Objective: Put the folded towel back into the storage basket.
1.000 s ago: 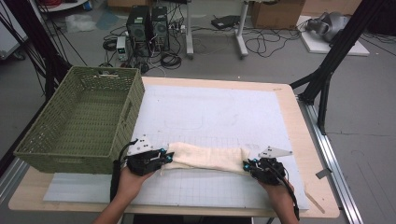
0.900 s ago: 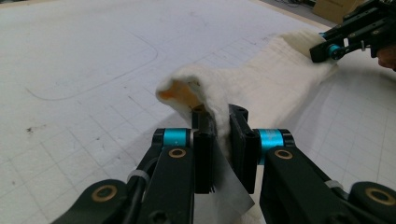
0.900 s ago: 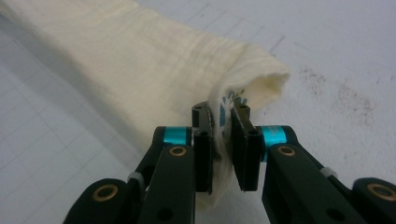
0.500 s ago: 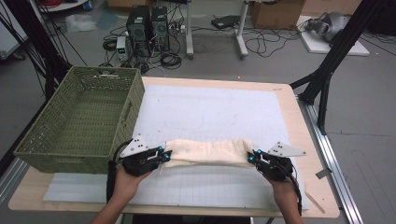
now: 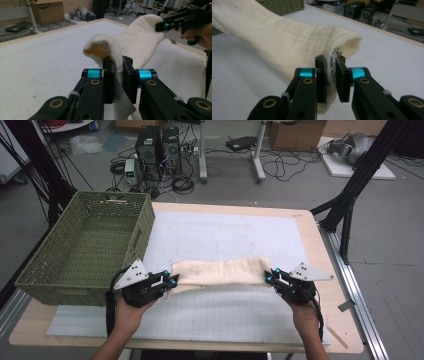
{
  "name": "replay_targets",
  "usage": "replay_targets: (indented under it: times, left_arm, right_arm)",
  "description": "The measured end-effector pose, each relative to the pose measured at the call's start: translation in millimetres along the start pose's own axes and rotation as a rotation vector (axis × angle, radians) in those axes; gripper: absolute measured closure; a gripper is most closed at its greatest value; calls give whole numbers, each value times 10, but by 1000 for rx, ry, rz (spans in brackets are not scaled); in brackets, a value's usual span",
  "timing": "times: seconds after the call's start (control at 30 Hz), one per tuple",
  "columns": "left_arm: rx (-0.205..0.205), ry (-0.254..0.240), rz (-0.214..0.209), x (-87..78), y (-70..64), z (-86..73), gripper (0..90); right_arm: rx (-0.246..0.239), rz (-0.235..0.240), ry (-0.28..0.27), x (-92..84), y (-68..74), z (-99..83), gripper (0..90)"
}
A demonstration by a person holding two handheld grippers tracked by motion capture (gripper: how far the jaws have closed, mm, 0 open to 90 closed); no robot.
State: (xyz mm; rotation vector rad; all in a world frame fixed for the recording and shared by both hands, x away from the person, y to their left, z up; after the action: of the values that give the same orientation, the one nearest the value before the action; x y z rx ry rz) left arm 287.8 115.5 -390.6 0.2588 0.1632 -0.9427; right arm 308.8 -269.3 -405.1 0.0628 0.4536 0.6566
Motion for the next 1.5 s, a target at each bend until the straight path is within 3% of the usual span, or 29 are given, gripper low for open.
replay_targets:
  times: [0.17,0.27,0.43,0.87,1.07,1.3,1.5]
  left_arm:
    - [15,-16,30,-111,68,121,814]
    - [43,-20,54,-179,99,194,816]
    - [50,-36,75,-247,135,250,816]
    - [27,-46,146,-474,310,347,815]
    - [21,-57,175,-582,381,386,815]
    - [12,-77,209,-730,474,417,816]
    - [-1,-89,235,-839,528,419,816]
  right_arm:
    - [-14,11,-27,79,16,155,808]
    - [-29,20,-38,169,30,323,808]
    - [-39,32,-55,290,39,556,808]
    - [-96,52,-47,652,194,1161,808]
    - [-98,65,-43,812,285,1379,807]
    - [-139,74,-47,1024,425,1648,808]
    - [-148,80,-52,1200,531,1791,808]
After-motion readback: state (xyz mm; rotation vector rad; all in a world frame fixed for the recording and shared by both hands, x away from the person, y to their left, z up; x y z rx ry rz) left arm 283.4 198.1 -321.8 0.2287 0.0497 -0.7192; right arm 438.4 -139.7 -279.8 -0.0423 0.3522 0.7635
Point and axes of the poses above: each handheld gripper's, and its own axes: x roughly forward along the jaws, z roughly out of its top, y roughly to its left, the point moved 4 cm from there along x, roughly forward along the jaws, and after that the axes turned 14 degrees about x, right-handed, at the moved point
